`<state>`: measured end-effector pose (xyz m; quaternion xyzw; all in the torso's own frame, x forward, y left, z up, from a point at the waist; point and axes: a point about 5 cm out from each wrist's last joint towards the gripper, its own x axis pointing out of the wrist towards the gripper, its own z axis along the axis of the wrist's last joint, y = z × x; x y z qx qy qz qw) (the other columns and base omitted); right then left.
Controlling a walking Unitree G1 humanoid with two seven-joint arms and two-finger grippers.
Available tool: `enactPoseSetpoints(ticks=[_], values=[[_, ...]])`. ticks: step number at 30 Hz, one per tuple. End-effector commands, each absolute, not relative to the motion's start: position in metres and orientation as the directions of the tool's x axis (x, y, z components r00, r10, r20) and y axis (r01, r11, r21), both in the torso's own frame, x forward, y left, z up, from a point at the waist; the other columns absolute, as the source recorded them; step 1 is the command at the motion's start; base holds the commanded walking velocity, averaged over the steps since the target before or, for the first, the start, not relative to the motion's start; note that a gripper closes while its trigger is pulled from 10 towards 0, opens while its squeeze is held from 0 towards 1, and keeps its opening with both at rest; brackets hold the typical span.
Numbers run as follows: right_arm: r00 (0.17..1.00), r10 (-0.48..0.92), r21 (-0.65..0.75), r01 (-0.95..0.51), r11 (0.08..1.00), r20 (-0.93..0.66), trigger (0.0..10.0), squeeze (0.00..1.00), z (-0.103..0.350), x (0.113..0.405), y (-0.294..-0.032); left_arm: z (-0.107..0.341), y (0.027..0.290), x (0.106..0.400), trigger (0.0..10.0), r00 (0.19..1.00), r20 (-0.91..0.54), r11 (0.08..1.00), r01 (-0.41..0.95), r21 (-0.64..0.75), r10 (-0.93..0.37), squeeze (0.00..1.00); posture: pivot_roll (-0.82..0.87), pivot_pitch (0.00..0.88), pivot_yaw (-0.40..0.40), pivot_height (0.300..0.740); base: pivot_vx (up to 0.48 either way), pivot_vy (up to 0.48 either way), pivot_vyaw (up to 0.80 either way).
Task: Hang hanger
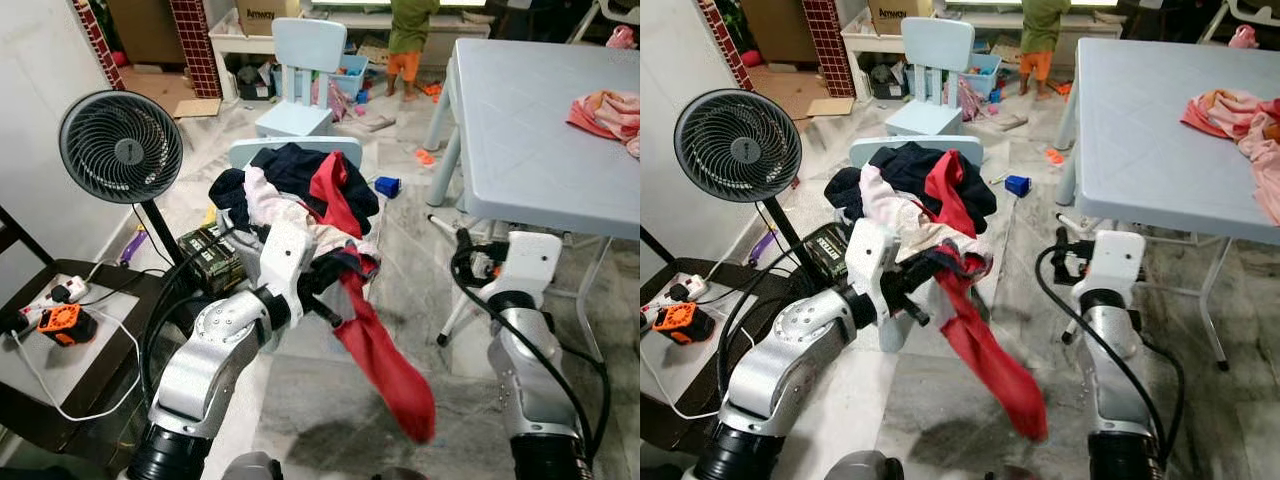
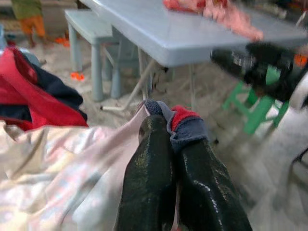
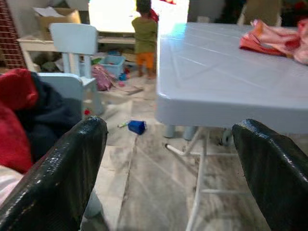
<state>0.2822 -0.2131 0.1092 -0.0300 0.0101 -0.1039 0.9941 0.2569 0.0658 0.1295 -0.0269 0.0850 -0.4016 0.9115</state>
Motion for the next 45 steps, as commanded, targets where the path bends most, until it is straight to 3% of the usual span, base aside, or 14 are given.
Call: enactPoseSetpoints(ticks=[1, 6, 22, 45], values=[[0.972, -0.235, -0.068, 0.233, 0.97, -0.018, 10.0, 0.0, 0.109, 0.284, -0.217, 0.118, 0.07, 0.257, 10.0, 0.674, -0.183, 0.691, 0.721, -0.049, -0.716, 0.0, 0.01, 0.027, 0.031, 0.74, 0.0, 0.0, -0.8], [0.97, -0.241, -0.076, 0.239, 0.968, -0.017, 10.0, 0.0, 0.108, 0.283, -0.217, 0.118, 0.076, 0.262, 10.0, 0.72, -0.171, 0.738, 0.669, -0.089, -0.673, 0.0, 0.01, 0.03, 0.03, 0.74, 0.0, 0.0, -0.8], [0.972, -0.234, -0.064, 0.231, 0.971, -0.031, 10.0, 0.0, 0.104, 0.278, -0.213, 0.127, 0.071, 0.264, 10.0, 0.688, -0.093, 0.694, 0.709, -0.127, -0.72, 0.0, 0.0, 0.037, 0.036, 0.74, 0.163, 0.0, -0.77], [0.977, -0.211, -0.058, 0.209, 0.976, -0.033, 10.0, 0.0, 0.103, 0.279, -0.21, 0.126, 0.063, 0.259, 10.0, 0.655, -0.093, 0.661, 0.739, -0.134, -0.75, 0.0, -0.01, 0.035, 0.032, 0.74, 0.352, -0.196, 0.0]])
